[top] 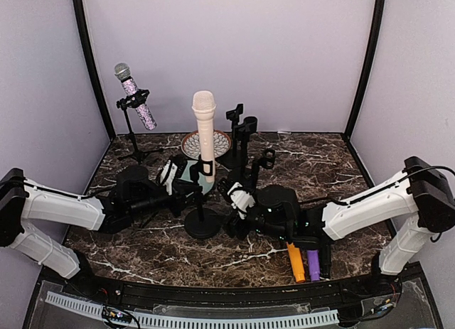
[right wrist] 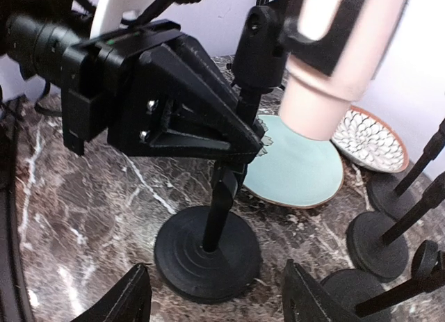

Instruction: Remove the microphone from the stand

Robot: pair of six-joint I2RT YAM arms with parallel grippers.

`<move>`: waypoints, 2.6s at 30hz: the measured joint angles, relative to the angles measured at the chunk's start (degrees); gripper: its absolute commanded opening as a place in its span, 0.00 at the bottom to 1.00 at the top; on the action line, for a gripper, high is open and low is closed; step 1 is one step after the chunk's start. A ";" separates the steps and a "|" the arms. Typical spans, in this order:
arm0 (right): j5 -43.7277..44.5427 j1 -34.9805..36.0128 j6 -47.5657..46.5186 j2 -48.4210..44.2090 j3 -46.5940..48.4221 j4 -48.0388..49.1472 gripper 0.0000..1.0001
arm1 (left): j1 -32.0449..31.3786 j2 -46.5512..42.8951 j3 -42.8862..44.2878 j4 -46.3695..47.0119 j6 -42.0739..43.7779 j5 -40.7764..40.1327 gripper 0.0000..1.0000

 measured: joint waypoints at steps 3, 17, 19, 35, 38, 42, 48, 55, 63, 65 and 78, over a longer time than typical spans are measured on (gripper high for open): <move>-2.91 -1.18 6.60 -1.53 -0.68 0.13 0.67 | 0.00 -0.13 -0.33 0.28 0.11 0.50 0.01; -9.22 -4.28 16.50 -4.79 -1.49 0.92 0.68 | 0.02 -2.16 -0.92 -2.32 -0.68 0.98 0.48; -9.38 -4.31 16.48 -5.75 -1.49 0.92 0.69 | 0.02 -3.41 -1.05 -3.41 -0.83 0.68 0.51; -11.17 -6.93 16.76 -9.66 3.26 -3.54 0.79 | 1.42 -17.03 -0.44 -14.14 -1.07 2.36 0.78; -12.17 -8.37 16.65 -9.66 8.26 -7.26 0.82 | 3.85 -18.75 2.32 -20.09 -1.09 6.19 0.78; -14.14 -10.19 16.76 -9.64 14.56 -11.52 0.84 | 8.87 -20.15 10.88 -31.06 -0.59 13.75 0.79; -19.04 -11.58 15.28 -8.20 21.20 -14.34 0.84 | 13.31 -19.34 19.45 -41.05 4.04 22.08 0.78; -23.41 -11.72 12.24 -4.83 24.52 -15.04 0.85 | 13.73 -11.98 19.98 -45.40 8.76 27.67 0.78; -23.82 -11.74 10.67 -1.90 29.05 -15.74 0.82 | 13.60 -7.63 19.98 -45.33 12.28 30.38 0.79; -23.67 -11.74 10.21 -1.09 30.25 -15.89 0.80 | 13.20 -7.21 19.98 -45.29 12.72 30.23 0.79; -22.67 -11.74 8.41 0.85 33.00 -17.00 0.51 | 6.47 -1.81 21.22 -45.46 15.52 21.42 0.73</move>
